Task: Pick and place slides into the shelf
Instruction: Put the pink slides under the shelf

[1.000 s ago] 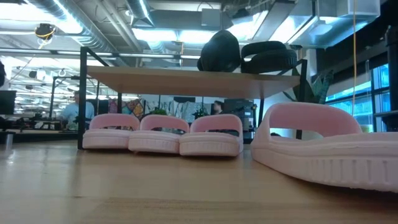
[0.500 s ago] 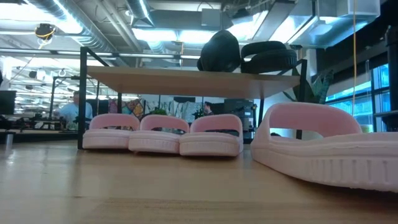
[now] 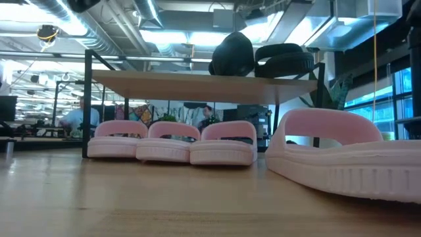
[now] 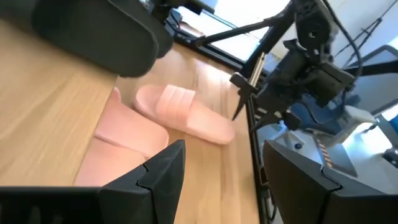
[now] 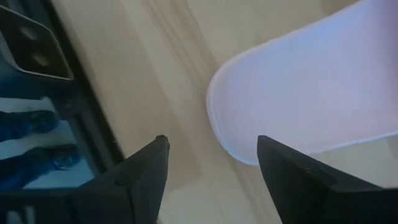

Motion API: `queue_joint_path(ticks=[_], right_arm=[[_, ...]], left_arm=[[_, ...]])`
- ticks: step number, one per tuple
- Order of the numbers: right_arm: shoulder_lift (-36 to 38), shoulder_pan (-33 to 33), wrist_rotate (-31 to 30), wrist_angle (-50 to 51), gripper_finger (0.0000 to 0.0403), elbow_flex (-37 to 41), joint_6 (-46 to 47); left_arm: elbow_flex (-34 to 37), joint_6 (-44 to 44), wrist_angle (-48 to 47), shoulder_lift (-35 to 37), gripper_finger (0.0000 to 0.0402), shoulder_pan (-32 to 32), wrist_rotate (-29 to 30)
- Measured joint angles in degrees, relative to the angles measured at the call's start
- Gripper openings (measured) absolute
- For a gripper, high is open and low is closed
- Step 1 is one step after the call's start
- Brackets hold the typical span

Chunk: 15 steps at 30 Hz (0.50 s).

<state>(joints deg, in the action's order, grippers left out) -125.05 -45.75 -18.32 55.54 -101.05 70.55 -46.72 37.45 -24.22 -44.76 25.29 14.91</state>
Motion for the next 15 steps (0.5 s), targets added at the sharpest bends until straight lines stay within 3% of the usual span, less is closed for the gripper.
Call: queue_joint_path(ticks=[6,15], right_arm=[[0.0,0.45,0.43,-6.2,0.0244,4.41,-3.34],[0.02,0.47,-0.05,-0.49,0.0244,4.93,-6.31]], left_arm=[[0.02,1.22,-1.04,0.57,0.0205,2.98,0.08],[0.02,1.03,-1.06,0.57,0.0205,4.92,1.1]])
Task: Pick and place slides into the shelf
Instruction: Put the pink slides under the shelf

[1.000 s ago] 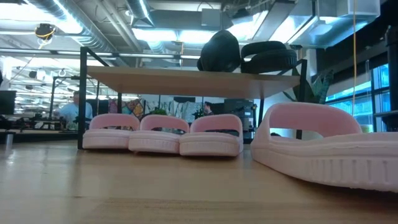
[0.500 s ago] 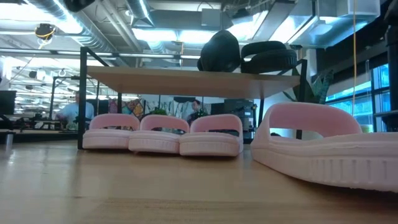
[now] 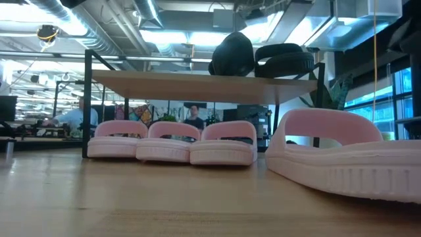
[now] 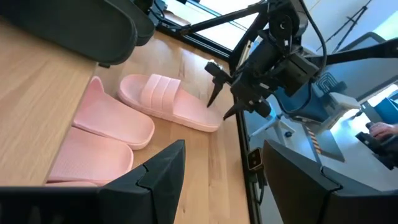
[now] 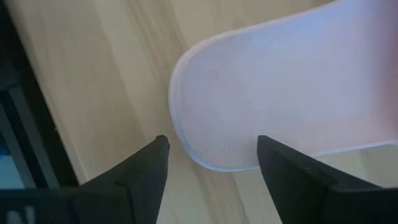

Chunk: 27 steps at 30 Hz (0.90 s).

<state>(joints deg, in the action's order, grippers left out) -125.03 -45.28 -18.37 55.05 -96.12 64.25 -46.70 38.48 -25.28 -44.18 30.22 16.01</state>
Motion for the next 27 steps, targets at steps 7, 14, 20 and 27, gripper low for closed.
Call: queue_joint_path(ticks=[7,14,20,27], right_arm=[[0.0,0.18,-4.99,-1.42,0.0244,0.0,-7.06],[-1.11,1.98,-4.67,-6.68,0.0244,0.0,-11.72],[-3.03,2.76,-3.91,-8.11,0.0238,-0.13,-11.86],[-3.04,2.9,-3.07,-7.37,0.0153,-0.21,-10.48]], left_arm=[[0.0,-0.07,-0.02,-0.04,0.0205,0.0,0.04],[0.0,-0.09,-0.07,-0.04,0.0205,-0.02,0.04],[0.0,-0.09,-0.11,-0.04,0.0205,-0.02,0.04],[0.0,-0.09,-0.25,-0.04,0.0205,-0.02,0.03]])
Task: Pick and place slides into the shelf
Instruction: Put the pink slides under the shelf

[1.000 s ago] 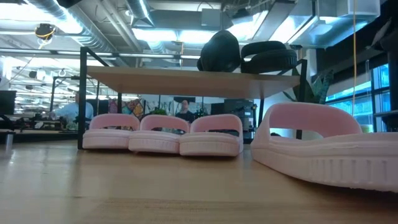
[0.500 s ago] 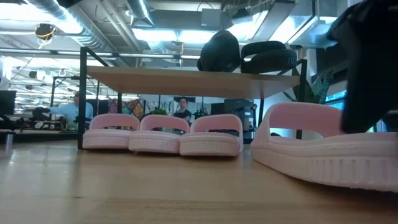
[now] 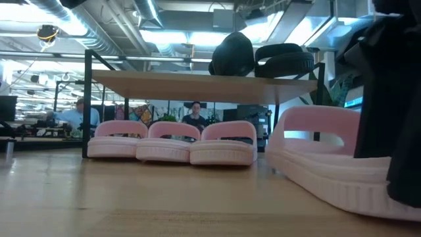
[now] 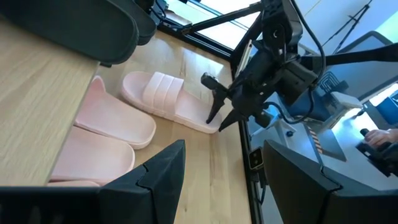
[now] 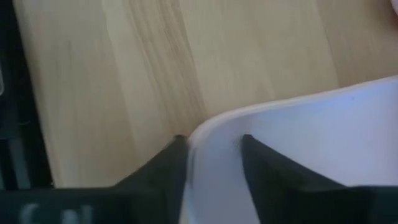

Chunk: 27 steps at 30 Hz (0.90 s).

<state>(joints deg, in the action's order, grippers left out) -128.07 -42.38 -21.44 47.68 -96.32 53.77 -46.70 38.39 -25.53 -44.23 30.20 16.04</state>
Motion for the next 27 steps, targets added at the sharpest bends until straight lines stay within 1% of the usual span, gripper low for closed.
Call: queue_joint_path(ticks=[5,8,11,17,19,27], right_arm=[[0.11,-0.03,0.56,0.32,0.0066,-0.26,-0.07],[0.11,0.08,0.98,1.71,0.0021,-1.04,-0.11],[-0.09,0.42,1.13,7.61,0.0017,-2.63,-0.06],[-0.22,2.49,0.93,18.25,0.0017,-4.96,1.04],[-0.22,3.34,0.93,19.57,0.0017,-4.97,0.48],[-0.22,7.4,0.66,19.19,0.0017,-4.6,-3.38]], left_arm=[[-0.02,0.0,-1.39,-0.02,0.0205,0.0,0.24],[-0.02,-0.02,-2.08,-0.02,0.0205,0.0,1.74],[-0.02,-0.02,-2.4,0.0,0.0205,-0.01,2.83],[-0.02,-0.02,-2.35,-0.02,0.0205,0.0,2.94],[-0.02,-0.01,-2.33,-0.02,0.0205,0.0,2.97],[-0.02,0.0,-2.31,-0.02,0.0205,0.0,3.01]])
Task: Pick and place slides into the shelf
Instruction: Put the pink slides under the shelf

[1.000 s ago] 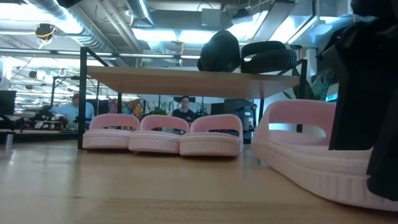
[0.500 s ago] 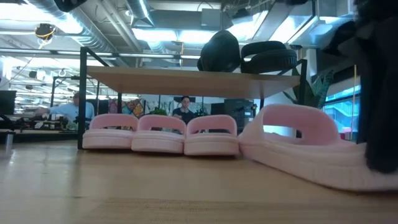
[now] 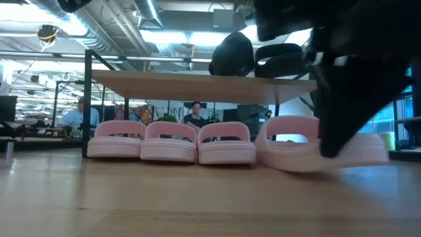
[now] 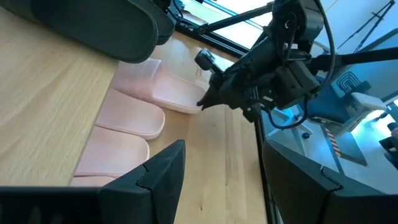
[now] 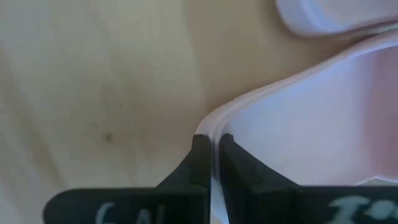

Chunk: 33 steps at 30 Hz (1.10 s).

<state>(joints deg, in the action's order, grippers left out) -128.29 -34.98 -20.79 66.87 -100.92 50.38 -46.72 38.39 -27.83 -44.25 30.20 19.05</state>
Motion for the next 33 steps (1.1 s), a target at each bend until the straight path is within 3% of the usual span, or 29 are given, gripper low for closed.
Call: queue_joint_path(ticks=[16,33], right_arm=[[0.04,8.01,-5.92,3.56,0.0014,0.02,-9.02],[0.13,10.88,-10.35,7.3,0.0018,0.02,-11.95]], left_arm=[[0.0,0.0,0.02,0.0,0.0205,0.0,1.09],[0.0,0.02,0.0,0.0,0.0205,-0.02,1.33]])
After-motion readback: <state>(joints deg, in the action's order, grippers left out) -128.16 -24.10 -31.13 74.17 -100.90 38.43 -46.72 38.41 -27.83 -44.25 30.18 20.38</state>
